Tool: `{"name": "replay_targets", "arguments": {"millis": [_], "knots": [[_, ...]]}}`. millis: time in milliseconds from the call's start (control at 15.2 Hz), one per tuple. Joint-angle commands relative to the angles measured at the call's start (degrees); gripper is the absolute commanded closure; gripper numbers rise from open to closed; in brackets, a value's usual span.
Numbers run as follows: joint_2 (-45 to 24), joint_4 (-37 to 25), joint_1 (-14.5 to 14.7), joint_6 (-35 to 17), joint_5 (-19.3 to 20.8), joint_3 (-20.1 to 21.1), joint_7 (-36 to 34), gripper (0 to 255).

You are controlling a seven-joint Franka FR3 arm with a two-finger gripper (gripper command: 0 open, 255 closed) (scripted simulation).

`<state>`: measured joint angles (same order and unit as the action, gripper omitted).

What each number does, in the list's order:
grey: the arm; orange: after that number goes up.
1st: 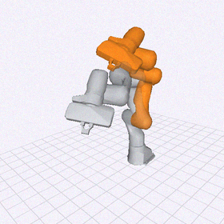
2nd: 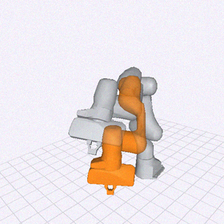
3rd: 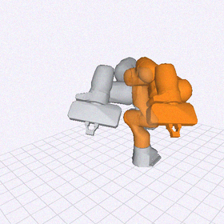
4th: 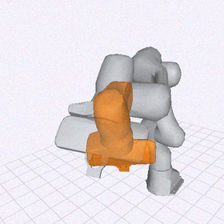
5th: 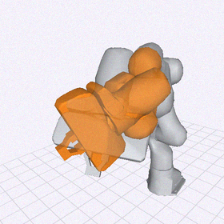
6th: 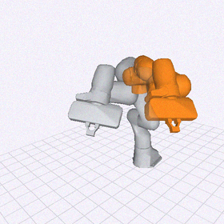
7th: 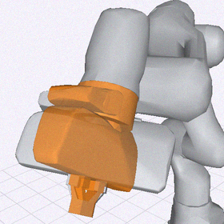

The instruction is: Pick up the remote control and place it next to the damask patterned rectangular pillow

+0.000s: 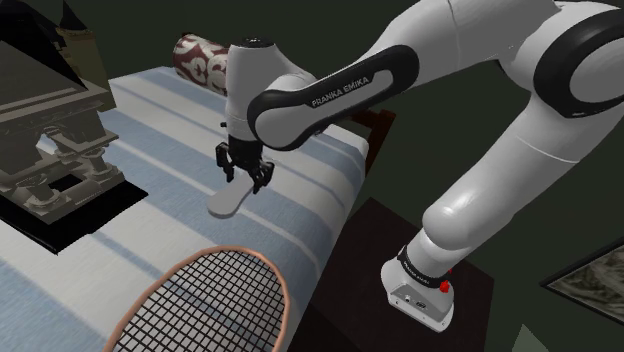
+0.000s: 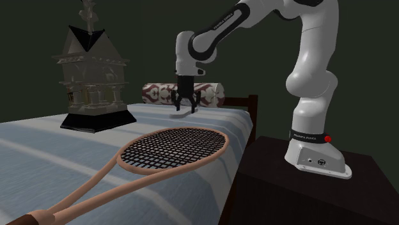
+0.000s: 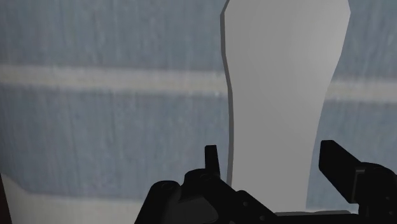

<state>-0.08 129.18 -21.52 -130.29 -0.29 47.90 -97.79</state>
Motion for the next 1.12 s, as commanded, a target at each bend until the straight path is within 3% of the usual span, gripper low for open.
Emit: {"name": "replay_targets", "arguments": {"millis": [0, 1056], "knots": [[1.2, -0.8, -0.1, 1.7, -1.2, 0.0, 0.8, 255], [8.4, -8.2, 0.0, 14.2, -6.8, -1.9, 5.0, 255]]}}
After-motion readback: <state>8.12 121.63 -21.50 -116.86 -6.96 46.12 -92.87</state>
